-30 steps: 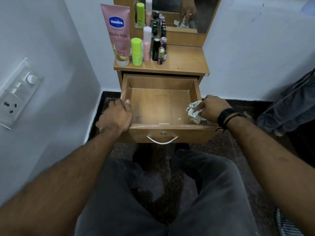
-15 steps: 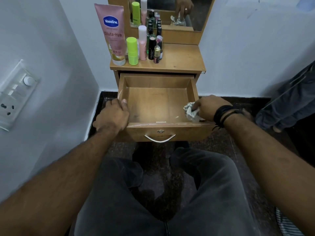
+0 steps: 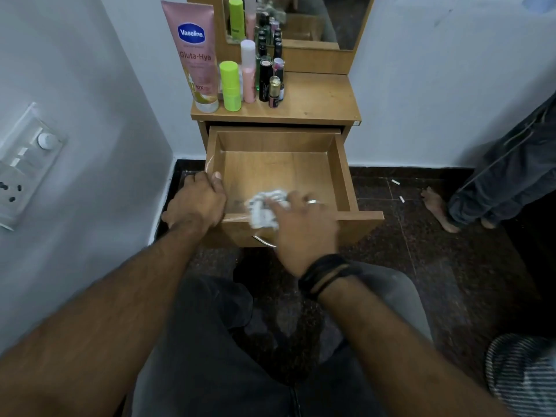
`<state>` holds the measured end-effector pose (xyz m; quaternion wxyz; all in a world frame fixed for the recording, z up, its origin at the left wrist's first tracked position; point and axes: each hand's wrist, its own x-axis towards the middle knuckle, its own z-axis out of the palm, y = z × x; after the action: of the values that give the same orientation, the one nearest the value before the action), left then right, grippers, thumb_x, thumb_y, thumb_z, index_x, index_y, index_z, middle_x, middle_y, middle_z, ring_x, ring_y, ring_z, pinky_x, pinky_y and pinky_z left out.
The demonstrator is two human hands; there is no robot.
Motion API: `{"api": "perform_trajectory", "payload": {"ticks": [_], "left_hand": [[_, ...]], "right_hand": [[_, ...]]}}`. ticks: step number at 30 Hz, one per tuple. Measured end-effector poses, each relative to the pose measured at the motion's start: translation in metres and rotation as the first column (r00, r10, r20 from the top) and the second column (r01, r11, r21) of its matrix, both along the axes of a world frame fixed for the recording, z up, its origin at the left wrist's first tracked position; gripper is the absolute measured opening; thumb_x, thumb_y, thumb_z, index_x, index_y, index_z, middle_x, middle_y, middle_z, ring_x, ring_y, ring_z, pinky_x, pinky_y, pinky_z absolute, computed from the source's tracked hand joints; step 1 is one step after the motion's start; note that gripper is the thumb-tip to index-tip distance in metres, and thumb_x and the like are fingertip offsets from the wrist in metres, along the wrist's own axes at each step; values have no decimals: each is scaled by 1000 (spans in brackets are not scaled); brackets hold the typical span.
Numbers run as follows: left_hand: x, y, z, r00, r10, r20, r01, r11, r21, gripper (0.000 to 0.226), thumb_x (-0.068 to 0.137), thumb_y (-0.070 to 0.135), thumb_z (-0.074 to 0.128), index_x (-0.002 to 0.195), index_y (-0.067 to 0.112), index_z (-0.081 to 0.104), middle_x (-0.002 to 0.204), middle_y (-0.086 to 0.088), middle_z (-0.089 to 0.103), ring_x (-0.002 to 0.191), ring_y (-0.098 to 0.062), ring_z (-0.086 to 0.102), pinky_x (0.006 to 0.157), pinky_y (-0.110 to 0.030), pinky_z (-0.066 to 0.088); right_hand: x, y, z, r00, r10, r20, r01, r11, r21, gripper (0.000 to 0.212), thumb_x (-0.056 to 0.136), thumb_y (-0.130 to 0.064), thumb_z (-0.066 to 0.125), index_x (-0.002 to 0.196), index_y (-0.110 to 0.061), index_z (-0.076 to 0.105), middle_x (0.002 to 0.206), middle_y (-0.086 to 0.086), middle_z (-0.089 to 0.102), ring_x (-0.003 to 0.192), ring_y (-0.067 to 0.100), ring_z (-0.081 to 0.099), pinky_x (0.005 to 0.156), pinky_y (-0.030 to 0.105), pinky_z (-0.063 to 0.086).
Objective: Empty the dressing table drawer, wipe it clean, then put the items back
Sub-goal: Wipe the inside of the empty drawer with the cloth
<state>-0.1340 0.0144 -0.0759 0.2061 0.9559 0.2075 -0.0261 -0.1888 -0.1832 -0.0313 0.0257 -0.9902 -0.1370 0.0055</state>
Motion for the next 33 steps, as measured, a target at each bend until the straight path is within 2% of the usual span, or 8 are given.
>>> {"api": "perform_trajectory", "payload": {"ticks": [5, 13, 18, 21, 23, 26, 29, 33], "left_hand": [[-1, 0, 2, 1000, -2, 3, 2, 1000, 1, 61, 106, 54, 16, 142, 15, 45, 142, -13, 50, 122, -40, 53, 99, -59, 44], [-1, 1, 1, 1000, -4, 3, 4, 1000, -26, 61, 105, 55, 15, 141, 16, 47, 141, -11, 51, 121, -36, 54, 97, -58, 46], [4, 11, -1, 999, 18, 46, -10, 984, -180, 66, 105, 57, 14, 140, 15, 52, 138, -13, 56, 122, -33, 55, 98, -48, 42], [17, 22, 5, 981, 192, 1, -157, 807, -570, 68, 108, 53, 18, 125, 10, 67, 130, -17, 65, 118, -31, 61, 102, -37, 44], [20, 29, 7, 944, 323, -58, -236, 546, -804, 66, 108, 53, 23, 98, 10, 72, 107, -14, 73, 87, -20, 70, 78, -30, 53], [15, 44, 11, 913, 357, -199, -316, 306, -898, 68, 106, 56, 26, 101, 4, 69, 91, -11, 73, 76, -23, 69, 66, -31, 52], [9, 49, 7, 911, 334, -242, -347, 303, -887, 70, 104, 62, 25, 97, 10, 72, 83, -6, 77, 73, -22, 72, 69, -34, 54], [6, 44, -3, 897, 380, -226, -346, 284, -894, 68, 105, 59, 25, 101, 13, 75, 90, -3, 79, 77, -18, 72, 65, -33, 50]], "right_hand": [[-1, 10, -12, 996, 72, 48, -75, 995, 70, 46, 93, -30, 51, 137, -43, 51, 128, -6, 57, 114, 27, 51, 90, 48, 45], [4, -116, -21, 940, -305, 151, 316, 947, -59, 39, 85, -39, 68, 124, -30, 68, 119, 7, 62, 104, 37, 56, 85, 46, 48], [-1, -21, -14, 995, -81, 65, 82, 996, -20, 47, 87, -36, 56, 133, -38, 56, 129, -1, 59, 116, 31, 54, 92, 47, 45], [-10, 59, -11, 995, 103, 15, -104, 992, 70, 53, 82, -32, 55, 135, -39, 53, 134, -3, 55, 121, 33, 51, 96, 52, 40], [-13, 96, -8, 984, 177, 30, -179, 979, 95, 44, 85, -27, 55, 128, -38, 59, 131, -5, 55, 117, 32, 50, 95, 53, 37], [-4, 105, -7, 970, 240, 34, -242, 966, 95, 42, 88, -27, 55, 127, -42, 59, 131, -9, 53, 117, 29, 48, 95, 55, 36], [7, 67, -8, 960, 280, -7, -280, 959, 53, 51, 84, -37, 52, 135, -43, 51, 139, -8, 52, 120, 28, 47, 97, 53, 39], [9, -10, -11, 990, 116, 80, -116, 993, -7, 37, 88, -41, 53, 125, -39, 60, 121, -5, 61, 108, 22, 55, 92, 44, 46]]}}
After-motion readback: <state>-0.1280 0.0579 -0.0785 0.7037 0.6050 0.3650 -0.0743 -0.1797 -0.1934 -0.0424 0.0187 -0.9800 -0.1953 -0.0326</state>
